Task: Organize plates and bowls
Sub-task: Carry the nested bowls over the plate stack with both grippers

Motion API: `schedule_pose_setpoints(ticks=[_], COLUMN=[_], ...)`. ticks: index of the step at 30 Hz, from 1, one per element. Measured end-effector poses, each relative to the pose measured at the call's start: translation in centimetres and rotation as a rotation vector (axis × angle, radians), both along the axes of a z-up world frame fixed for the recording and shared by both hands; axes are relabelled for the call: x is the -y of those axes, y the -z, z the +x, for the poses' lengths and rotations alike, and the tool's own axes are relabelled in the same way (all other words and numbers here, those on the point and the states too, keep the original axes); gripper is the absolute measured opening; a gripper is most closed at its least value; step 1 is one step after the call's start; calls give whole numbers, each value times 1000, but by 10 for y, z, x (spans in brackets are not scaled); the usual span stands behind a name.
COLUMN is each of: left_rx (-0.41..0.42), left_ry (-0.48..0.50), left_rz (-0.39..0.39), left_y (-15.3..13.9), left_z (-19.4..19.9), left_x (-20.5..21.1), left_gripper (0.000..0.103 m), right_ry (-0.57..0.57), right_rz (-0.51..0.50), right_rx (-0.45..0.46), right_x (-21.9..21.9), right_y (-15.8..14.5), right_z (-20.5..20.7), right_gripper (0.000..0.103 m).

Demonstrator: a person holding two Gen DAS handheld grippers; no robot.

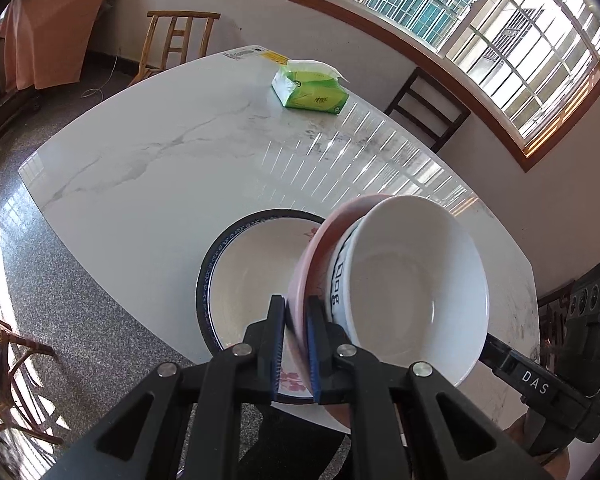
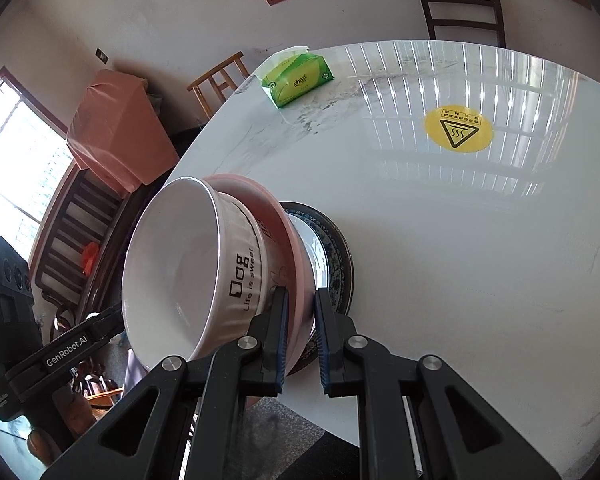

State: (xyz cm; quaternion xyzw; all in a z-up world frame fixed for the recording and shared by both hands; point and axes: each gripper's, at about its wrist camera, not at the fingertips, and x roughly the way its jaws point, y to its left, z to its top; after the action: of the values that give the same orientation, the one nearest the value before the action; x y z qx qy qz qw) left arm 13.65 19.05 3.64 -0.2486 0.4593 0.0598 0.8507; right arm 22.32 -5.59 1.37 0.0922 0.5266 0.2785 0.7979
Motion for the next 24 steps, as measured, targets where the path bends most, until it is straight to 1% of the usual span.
schedule_pose_setpoints(ticks=[2, 8, 17, 22, 24], left_rx=[-12, -67, -43, -57, -48], left_ry=[-5, -24, -48, -45, -47], left_rz=[2, -46, -24, -29, -29], left_y=[6, 28, 17, 26, 29], left_z=[4, 11, 8, 12, 11], left_x=[-4, -18, -30, -34, -35], left_gripper=[8, 8, 8, 8, 8], right_ry=[5, 1, -26, -25, -27], right_rz=[4, -4, -1, -7, 0], right_rx=[-24, -76, -72, -88, -86], right_x=[-4, -15, -31, -35, -35], right_y=[7, 26, 21, 29, 29], right_z=[4, 14, 17, 20, 21], right_gripper=[13, 14, 14, 14, 14])
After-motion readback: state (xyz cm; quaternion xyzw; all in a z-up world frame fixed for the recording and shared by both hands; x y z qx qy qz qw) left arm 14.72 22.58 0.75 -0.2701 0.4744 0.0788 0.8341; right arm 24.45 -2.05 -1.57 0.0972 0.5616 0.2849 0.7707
